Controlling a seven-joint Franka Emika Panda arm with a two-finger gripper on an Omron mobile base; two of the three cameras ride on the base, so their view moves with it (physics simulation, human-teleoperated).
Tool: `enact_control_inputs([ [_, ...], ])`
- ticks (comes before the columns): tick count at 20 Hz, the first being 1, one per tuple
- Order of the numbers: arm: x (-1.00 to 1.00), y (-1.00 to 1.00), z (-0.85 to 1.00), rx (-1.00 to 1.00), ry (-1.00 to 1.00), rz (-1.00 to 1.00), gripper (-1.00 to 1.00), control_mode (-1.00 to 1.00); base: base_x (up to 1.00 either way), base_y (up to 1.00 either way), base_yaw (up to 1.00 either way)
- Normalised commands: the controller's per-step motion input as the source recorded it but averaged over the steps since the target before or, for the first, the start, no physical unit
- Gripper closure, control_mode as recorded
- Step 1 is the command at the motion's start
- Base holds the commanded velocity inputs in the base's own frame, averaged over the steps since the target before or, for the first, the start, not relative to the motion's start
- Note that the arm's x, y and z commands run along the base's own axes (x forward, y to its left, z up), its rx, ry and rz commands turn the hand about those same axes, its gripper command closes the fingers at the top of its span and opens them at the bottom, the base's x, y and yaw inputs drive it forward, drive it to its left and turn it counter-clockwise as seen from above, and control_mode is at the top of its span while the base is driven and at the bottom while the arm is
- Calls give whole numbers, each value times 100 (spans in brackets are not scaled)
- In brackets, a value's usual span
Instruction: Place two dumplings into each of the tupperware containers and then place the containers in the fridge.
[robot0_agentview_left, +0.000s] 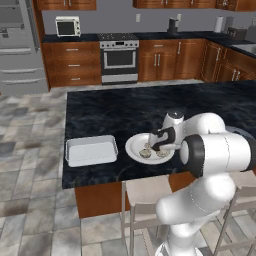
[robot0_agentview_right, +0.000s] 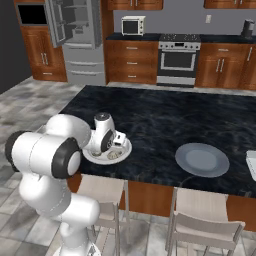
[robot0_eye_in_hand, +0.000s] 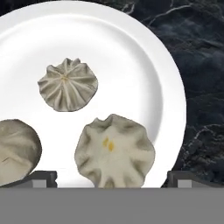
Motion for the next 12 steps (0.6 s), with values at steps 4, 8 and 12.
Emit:
enact_control_inputs([
  [4,2,0,-25,0,0,0,-100,-100,0,0,0],
  [8,2,0,-26,0,0,0,-100,-100,0,0,0],
  [12,2,-4,-24,0,0,0,-100,-100,0,0,0],
])
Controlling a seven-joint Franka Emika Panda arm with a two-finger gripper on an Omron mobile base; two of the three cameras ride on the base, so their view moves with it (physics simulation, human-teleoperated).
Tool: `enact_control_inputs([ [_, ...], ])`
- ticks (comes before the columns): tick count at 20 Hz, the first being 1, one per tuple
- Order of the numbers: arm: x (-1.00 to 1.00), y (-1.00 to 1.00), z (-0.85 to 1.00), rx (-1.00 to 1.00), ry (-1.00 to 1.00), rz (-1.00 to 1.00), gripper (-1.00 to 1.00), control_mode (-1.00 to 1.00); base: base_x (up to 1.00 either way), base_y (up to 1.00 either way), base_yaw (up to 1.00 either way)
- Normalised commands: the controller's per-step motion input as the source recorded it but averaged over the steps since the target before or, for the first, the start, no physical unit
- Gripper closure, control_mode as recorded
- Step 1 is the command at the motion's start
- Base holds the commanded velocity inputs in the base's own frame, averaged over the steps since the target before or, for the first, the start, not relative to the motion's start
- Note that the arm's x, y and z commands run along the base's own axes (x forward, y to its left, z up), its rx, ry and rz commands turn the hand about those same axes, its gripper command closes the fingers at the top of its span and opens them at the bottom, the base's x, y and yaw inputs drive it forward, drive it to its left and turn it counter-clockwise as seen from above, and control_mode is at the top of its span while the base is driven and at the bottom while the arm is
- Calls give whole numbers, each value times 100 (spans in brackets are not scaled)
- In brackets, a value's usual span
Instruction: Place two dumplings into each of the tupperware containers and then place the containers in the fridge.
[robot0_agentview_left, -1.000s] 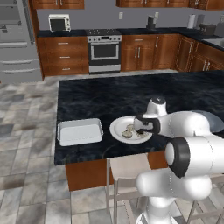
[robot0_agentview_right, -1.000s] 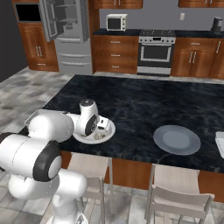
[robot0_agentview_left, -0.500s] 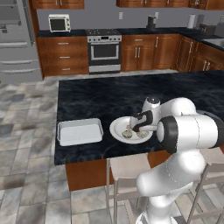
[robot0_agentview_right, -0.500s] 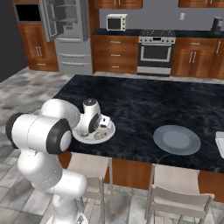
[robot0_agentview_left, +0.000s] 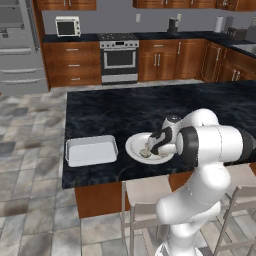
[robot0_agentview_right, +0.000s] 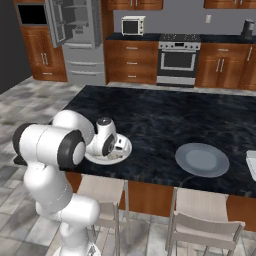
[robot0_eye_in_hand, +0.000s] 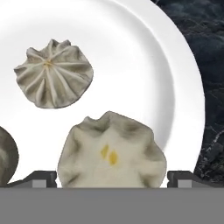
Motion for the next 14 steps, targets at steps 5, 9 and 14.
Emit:
enact_control_inputs([
  [5,19,-5,-20,0,0,0,-100,-100,0,0,0],
  [9,8,0,-12,0,5,0,-100,-100,0,0,0],
  [14,21,0,-20,0,3,0,100,-100,0,0,0],
])
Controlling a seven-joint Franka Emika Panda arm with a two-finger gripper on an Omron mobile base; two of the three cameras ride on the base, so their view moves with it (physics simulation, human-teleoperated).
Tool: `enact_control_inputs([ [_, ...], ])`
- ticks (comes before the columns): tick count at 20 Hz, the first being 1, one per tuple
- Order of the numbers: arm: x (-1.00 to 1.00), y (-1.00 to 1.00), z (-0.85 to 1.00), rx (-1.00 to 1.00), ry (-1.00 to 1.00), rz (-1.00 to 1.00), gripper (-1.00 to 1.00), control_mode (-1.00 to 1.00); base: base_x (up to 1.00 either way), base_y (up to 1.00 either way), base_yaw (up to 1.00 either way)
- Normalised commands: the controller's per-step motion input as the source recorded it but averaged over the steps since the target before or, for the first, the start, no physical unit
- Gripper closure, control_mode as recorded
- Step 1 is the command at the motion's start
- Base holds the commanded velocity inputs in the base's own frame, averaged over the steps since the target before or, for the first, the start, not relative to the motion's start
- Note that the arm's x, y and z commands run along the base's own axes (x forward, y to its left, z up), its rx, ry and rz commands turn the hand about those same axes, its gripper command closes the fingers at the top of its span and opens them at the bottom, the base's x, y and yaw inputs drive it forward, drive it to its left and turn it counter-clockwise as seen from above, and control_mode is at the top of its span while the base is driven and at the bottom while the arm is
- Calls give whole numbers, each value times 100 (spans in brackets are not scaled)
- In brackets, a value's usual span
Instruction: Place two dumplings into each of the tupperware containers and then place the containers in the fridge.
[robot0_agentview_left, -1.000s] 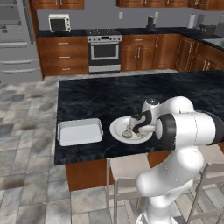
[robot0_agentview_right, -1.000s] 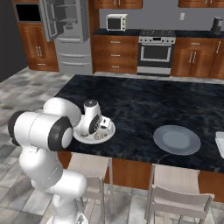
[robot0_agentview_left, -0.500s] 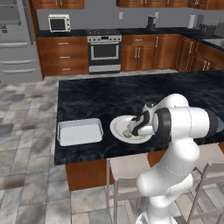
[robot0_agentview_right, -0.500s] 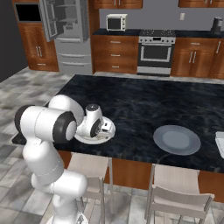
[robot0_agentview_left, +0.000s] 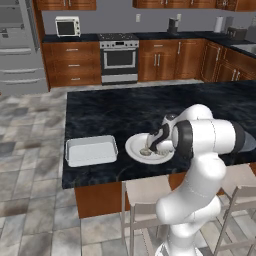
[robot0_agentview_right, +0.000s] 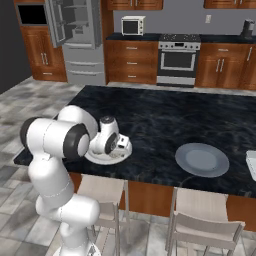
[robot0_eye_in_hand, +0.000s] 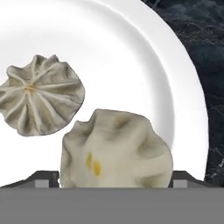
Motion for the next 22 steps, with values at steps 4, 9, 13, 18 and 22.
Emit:
enact_control_inputs([
  [4,13,0,-21,0,0,0,100,-100,0,0,0],
  [9,1,0,0,0,0,0,100,-100,0,0,0],
  [13,-6,8,51,0,0,0,100,-100,0,0,0],
  [18,-46,30,78,-2,2,2,100,-100,0,0,0],
  [22,-86,2,91,0,5,2,100,-100,0,0,0],
])
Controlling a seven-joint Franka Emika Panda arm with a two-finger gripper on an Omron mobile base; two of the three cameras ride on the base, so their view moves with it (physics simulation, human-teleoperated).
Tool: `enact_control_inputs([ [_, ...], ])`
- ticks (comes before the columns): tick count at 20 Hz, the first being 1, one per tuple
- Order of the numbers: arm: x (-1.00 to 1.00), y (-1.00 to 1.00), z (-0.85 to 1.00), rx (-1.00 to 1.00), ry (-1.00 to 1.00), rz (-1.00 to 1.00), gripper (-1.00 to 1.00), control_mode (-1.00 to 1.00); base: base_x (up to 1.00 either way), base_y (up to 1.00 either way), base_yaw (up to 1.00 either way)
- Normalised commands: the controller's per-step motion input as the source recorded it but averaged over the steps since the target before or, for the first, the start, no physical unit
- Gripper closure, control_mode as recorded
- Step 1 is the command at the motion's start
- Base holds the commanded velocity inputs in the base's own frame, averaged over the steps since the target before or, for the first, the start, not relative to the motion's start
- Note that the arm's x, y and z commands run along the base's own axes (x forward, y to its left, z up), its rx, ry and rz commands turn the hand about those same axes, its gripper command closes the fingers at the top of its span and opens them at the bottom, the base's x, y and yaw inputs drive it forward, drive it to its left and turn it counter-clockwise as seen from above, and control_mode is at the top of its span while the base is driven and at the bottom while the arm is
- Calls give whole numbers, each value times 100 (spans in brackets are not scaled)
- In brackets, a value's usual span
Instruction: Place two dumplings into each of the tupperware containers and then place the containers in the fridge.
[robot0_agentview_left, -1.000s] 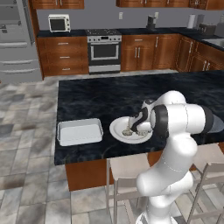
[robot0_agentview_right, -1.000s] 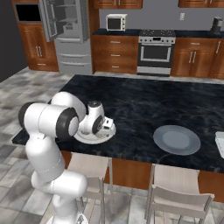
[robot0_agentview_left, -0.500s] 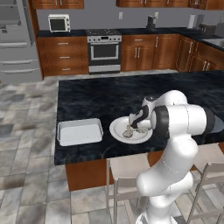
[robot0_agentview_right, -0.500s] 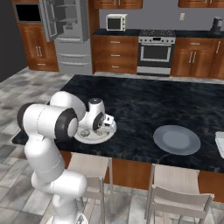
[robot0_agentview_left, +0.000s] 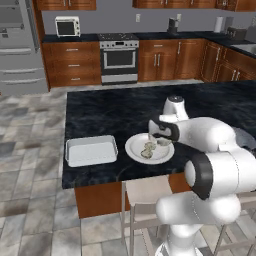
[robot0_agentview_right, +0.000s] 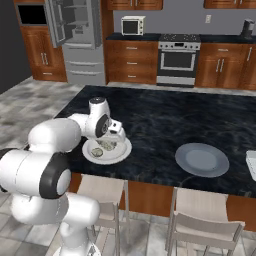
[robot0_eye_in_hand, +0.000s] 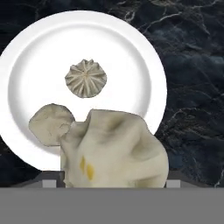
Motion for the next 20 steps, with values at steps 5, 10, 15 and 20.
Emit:
enact_control_inputs([
  [5,-87,-1,66,0,8,0,100,-100,0,0,0],
  [10,-93,6,61,0,4,0,100,-100,0,0,0],
  [15,-47,41,68,-1,3,0,100,-100,0,0,0],
  [20,-4,30,47,-2,1,0,100,-100,0,0,0],
])
